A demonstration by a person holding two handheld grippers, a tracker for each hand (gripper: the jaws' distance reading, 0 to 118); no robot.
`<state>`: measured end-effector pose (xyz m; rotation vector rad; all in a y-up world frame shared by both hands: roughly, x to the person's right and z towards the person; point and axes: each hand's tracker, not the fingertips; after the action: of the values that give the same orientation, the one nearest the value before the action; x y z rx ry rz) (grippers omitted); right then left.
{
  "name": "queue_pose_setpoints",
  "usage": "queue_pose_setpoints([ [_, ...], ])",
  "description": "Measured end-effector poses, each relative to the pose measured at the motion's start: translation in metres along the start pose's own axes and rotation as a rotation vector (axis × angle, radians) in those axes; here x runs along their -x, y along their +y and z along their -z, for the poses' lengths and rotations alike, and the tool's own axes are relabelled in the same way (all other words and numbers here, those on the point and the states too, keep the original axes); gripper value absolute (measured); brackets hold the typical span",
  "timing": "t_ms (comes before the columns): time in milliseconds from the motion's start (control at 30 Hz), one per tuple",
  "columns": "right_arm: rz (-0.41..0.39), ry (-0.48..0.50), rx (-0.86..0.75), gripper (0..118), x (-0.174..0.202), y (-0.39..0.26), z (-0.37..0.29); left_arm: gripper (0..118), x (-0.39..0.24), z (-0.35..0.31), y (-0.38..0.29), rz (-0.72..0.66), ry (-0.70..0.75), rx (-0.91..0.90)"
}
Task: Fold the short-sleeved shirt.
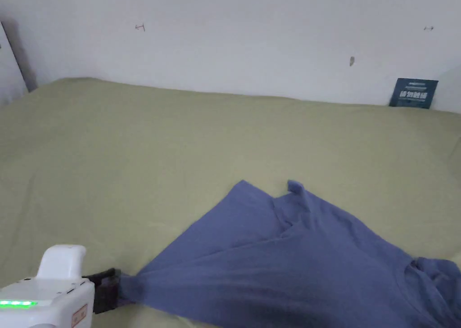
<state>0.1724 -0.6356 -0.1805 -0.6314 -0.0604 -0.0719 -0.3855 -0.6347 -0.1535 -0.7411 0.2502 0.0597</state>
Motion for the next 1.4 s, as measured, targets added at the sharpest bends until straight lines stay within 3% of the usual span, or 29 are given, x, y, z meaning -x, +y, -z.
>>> queue_pose_setpoints([
  [33,-0.004,-0.003,0.004,1,0.011,-0.007,-0.001,49,-0.002,-0.002,-0.005,0.021,0.013,-0.005],
  [67,-0.017,0.013,-0.001,0,0.022,-0.014,-0.005,2,-0.001,0.003,-0.01,0.018,0.036,-0.009],
  [100,-0.044,0.056,0.022,0,0.029,-0.015,-0.008,0,0.001,0.002,-0.014,0.003,0.03,-0.011],
  [233,-0.1,0.067,0.01,0,0.064,-0.034,-0.022,0,0.013,0.009,-0.02,-0.057,-0.039,0.053],
  [400,-0.099,0.143,0.042,0,0.089,-0.045,-0.021,3,0.022,0.031,-0.01,-0.067,-0.051,0.083],
  [433,-0.108,0.148,0.05,0,0.093,-0.047,-0.019,15,0.025,0.039,-0.007,-0.079,-0.07,0.081],
  [467,-0.117,0.151,0.056,0,0.097,-0.048,-0.018,39,0.027,0.046,-0.001,-0.081,-0.07,0.089],
  [533,-0.13,0.156,0.068,0,0.102,-0.048,-0.016,108,0.03,0.07,0.004,-0.067,-0.054,0.166],
  [600,-0.151,0.156,0.076,0,0.106,-0.05,-0.015,110,0.031,0.089,0.007,-0.064,-0.043,0.176],
  [733,-0.201,0.143,0.091,0,0.107,-0.054,-0.009,108,0.025,0.109,0.004,-0.061,-0.034,0.213],
  [900,-0.185,0.139,0.155,0,0.1,-0.054,0.012,99,0.012,0.107,-0.002,-0.029,-0.099,0.223],
  [933,-0.182,0.134,0.158,0,0.098,-0.054,0.017,66,0.01,0.108,-0.003,-0.027,-0.106,0.214],
  [967,-0.176,0.13,0.159,0,0.097,-0.051,0.022,16,0.01,0.111,-0.006,-0.042,-0.138,0.197],
  [1000,-0.169,0.134,0.162,0,0.095,-0.047,0.025,2,0.007,0.112,-0.005,-0.039,-0.119,0.203],
  [1167,-0.154,0.146,0.135,0,0.087,-0.01,0.056,2,0.005,0.11,-0.004,-0.042,-0.113,0.202],
  [1400,-0.231,0.133,0.106,0,0.082,0.087,0.168,2,-0.001,0.104,-0.005,-0.054,-0.102,0.198],
])
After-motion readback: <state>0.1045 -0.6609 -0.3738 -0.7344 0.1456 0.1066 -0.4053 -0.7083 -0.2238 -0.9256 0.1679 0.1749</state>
